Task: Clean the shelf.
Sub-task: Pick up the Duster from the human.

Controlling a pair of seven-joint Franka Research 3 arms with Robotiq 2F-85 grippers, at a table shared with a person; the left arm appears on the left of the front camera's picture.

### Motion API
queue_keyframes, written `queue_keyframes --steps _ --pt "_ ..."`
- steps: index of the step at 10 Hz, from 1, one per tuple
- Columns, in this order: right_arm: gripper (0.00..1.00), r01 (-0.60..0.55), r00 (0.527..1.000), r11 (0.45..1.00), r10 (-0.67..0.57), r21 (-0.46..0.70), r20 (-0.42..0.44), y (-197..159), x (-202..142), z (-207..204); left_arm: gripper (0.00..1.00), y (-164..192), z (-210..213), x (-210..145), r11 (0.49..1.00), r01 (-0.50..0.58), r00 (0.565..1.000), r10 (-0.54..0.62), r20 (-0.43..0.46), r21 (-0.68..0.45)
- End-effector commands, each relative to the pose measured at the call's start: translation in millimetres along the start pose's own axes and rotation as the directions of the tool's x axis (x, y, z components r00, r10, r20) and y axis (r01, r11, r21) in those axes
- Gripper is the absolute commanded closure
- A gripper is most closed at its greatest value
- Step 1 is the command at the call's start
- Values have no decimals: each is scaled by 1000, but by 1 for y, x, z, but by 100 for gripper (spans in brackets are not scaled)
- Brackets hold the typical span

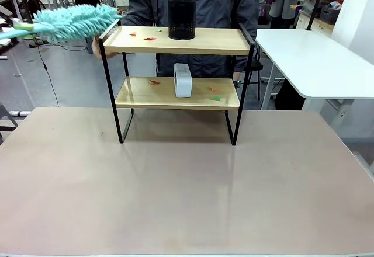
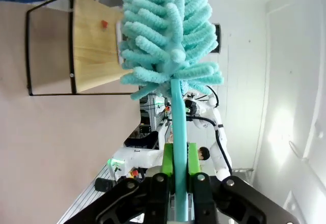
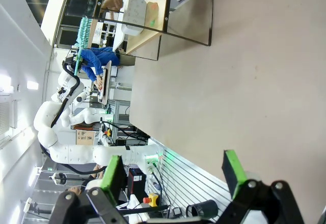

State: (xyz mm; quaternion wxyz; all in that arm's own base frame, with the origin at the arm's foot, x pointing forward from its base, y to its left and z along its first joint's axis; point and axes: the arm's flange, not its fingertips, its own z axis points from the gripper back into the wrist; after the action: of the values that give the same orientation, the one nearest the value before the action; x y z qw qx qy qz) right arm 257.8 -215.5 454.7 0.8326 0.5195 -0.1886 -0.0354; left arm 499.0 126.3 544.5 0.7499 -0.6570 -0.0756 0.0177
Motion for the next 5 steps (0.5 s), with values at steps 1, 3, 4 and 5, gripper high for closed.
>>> queue_keyframes --steps 1,3,4,5 --pt "0 -27 1000 999 27 20 15 1 2 0 100 -31 32 -51 983 183 983 -184 -21 -30" --pt "0 -27 1000 999 27 20 15 1 2 0 100 -43 72 -112 953 289 955 -293 -40 -89" --pt "0 -27 1000 999 27 20 15 1 2 0 100 -45 88 -143 933 335 939 -342 -36 -130" --pt "0 -27 1000 999 27 20 15 1 2 0 100 -42 93 -176 912 382 914 -396 -83 -149"
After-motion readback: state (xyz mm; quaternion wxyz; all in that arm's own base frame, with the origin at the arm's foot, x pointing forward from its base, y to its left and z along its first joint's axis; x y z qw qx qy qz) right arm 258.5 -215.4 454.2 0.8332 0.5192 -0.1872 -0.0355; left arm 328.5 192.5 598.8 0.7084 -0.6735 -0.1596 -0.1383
